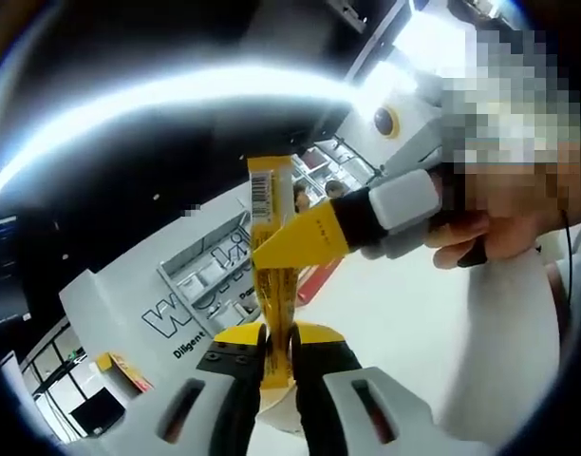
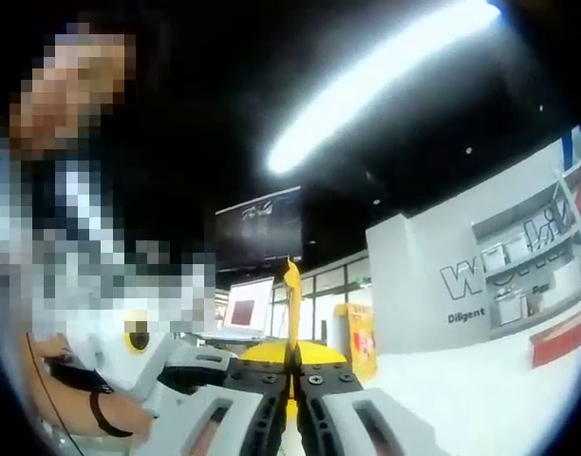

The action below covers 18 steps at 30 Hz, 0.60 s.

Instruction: Tear open the coffee pouch, take out the coffee, and pour the coffee from the pouch into the cup

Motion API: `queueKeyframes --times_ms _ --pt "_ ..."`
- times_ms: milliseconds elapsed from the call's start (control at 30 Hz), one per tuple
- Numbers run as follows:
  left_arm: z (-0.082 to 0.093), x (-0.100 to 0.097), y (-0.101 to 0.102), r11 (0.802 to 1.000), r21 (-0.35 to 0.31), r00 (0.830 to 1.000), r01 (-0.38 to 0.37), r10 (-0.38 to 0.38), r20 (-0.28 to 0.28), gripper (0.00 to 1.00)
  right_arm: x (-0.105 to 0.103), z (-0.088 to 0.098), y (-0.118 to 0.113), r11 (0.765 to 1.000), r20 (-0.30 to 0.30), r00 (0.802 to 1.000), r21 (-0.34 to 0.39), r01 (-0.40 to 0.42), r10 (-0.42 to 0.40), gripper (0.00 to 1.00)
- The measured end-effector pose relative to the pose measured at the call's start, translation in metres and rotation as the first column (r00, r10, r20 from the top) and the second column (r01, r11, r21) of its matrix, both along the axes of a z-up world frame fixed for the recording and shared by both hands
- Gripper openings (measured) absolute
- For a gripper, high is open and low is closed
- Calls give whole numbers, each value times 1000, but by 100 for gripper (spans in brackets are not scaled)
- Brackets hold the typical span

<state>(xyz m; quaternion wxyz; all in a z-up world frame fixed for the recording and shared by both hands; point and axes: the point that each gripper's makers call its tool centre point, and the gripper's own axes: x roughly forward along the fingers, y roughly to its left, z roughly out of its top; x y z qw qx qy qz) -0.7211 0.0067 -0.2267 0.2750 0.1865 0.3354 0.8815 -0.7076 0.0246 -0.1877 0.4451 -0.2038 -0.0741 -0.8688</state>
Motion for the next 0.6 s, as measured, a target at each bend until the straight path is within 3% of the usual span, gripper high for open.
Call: queueKeyframes --times_ms 267,400,600 --pt "-1 -2 -1 1000 2 1000 -4 4 10 14 -1 1 2 1000 11 1000 -10 6 -6 3" --pt "-3 -3 -1 1000 -6 1000 -10 10 19 13 -5 -1 2 1000 34 999 -25 -4 5 16" --pt "-2 -2 0 1000 -5 1000 -7 8 17 13 -7 -10 -8 999 46 999 34 -13 12 14"
